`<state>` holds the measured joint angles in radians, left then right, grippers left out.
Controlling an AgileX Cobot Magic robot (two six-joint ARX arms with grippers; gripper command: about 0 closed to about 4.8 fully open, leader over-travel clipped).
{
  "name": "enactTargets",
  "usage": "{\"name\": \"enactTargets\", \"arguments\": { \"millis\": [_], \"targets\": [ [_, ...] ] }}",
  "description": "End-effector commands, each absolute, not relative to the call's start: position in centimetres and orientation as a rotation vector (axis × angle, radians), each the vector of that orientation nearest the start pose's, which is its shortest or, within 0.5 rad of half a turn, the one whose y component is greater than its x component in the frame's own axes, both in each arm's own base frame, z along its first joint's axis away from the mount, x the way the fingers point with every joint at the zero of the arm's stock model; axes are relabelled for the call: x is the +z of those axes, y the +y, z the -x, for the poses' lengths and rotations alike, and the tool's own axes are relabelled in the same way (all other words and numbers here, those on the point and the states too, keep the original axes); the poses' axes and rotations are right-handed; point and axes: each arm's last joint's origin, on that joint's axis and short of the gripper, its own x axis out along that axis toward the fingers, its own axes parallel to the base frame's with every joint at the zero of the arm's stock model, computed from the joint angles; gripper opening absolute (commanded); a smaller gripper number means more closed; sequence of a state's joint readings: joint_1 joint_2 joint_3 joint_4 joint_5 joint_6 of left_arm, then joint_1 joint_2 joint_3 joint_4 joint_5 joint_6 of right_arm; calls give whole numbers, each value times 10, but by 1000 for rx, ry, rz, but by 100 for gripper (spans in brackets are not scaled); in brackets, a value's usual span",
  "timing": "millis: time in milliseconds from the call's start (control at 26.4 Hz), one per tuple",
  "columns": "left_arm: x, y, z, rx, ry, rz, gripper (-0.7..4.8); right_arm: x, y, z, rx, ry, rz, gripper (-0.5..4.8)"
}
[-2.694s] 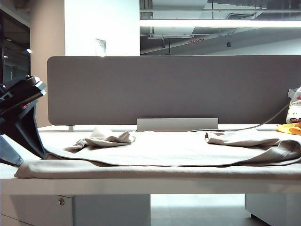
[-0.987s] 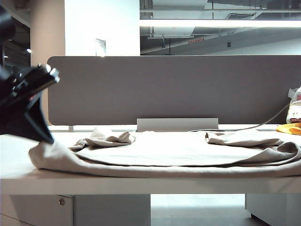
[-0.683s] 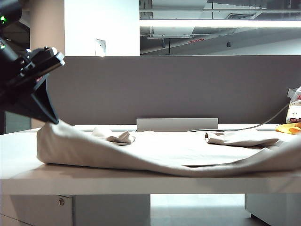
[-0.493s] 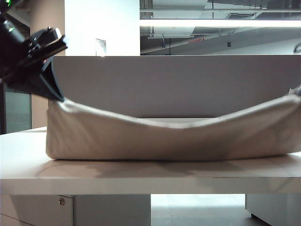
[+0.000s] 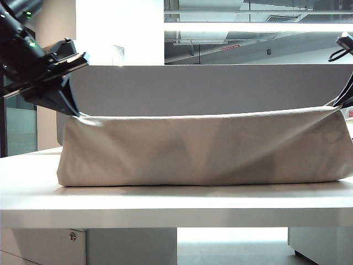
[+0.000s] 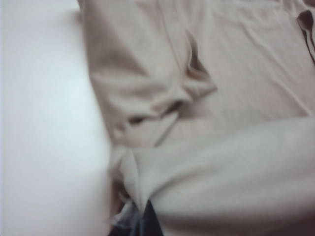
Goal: Fold the bottom side of the T-shirt horizontally towards the center, about one-third of the way, then fold the sleeve back towards the center, creating a straight line along the edge of the T-shirt, and finally fold the bottom of the T-shirt up towards the top, creating a neat rectangle.
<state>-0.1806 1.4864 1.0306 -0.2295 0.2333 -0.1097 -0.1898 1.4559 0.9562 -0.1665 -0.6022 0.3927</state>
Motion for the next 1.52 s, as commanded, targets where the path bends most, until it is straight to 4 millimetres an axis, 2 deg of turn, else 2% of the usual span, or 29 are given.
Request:
{"name": "enactTargets", "arguments": {
  "millis": [38,152,379,721,1025,1328,1366,1404,1442,1480,1518],
  "targets": [
    [261,-68,-335,-364,657,86,-6,251,-45,-322,279,662,-621,-2],
    [262,-73,-362,-367,647,79,-6,255,-49,-344,282,654,-617,-1],
    [259,-78,-403,-338,629,32,-6,255,-56,-383,286,641,-612,-1],
    [253,-79,-461,-298,595,-25,-6,241,-64,-441,292,634,-606,-2],
    [244,-75,-483,-262,572,-72,-6,235,-60,-468,305,610,-586,-2],
    [223,-69,-497,-235,555,-80,-6,233,-54,-473,291,583,-562,0],
    [223,-69,-498,-238,541,-86,-3,233,-54,-473,293,576,-560,15],
    [225,-69,-499,-238,521,-88,34,234,-54,-474,296,564,-556,116],
    [227,-70,-499,-239,501,-87,113,234,-54,-475,298,556,-554,190],
    [228,-70,-500,-238,483,-87,237,234,-54,-476,299,545,-550,311],
    [229,-70,-500,-238,476,-87,320,234,-54,-476,301,540,-548,364]
  ]
}}
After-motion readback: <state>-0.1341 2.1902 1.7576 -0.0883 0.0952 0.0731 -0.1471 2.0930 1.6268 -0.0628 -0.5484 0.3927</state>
